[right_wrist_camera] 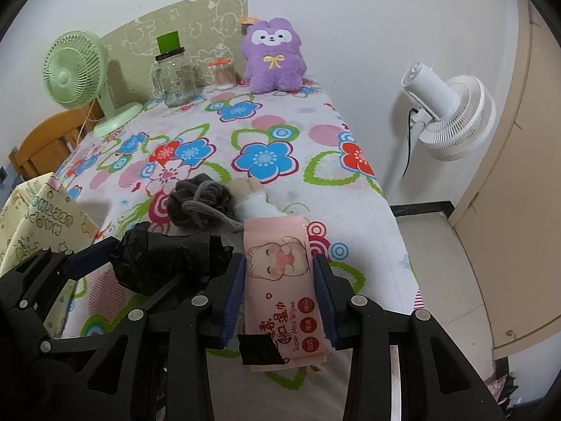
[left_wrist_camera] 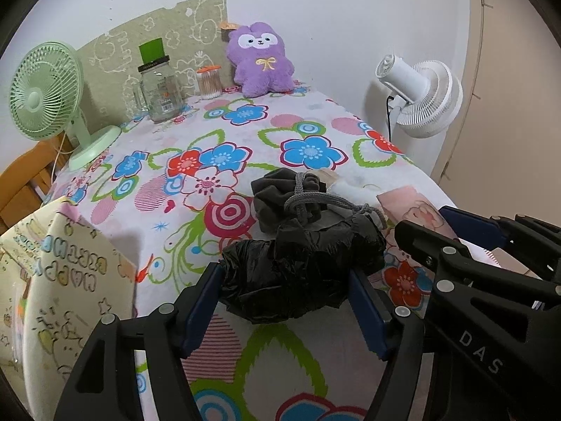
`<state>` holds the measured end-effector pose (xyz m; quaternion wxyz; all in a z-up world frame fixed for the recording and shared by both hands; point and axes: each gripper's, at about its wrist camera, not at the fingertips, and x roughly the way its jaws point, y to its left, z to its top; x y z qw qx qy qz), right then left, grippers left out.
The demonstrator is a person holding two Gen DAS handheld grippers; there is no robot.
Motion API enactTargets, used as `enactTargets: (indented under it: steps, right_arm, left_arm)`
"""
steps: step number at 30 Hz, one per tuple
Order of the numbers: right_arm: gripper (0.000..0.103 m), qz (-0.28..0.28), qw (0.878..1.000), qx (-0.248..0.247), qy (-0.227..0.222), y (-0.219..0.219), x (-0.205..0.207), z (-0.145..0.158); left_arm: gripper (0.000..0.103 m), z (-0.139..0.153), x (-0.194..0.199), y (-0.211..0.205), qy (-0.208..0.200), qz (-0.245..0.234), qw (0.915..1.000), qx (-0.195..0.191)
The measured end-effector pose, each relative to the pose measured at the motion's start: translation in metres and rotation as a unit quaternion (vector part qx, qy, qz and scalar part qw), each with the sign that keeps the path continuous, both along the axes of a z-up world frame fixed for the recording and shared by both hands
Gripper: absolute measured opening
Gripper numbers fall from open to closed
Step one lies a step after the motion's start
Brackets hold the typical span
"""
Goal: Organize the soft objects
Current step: 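Carry the black bag bundle and pink wipes packet over the yellow-green box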
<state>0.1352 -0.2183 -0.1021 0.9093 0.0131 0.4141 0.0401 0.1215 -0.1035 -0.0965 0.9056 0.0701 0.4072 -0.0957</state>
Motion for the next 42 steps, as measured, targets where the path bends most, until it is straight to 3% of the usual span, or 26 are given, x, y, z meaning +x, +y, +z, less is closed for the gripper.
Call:
enactTargets:
  steps: [42]
  right_arm:
    - [0.042, 0.009, 0.994, -0.004, -0.108, 0.037, -0.074, 0.100]
  left_arm:
    - [0.072, 0.096, -0.075, 0.029, -0.098, 0.014, 0.9949, -0.016]
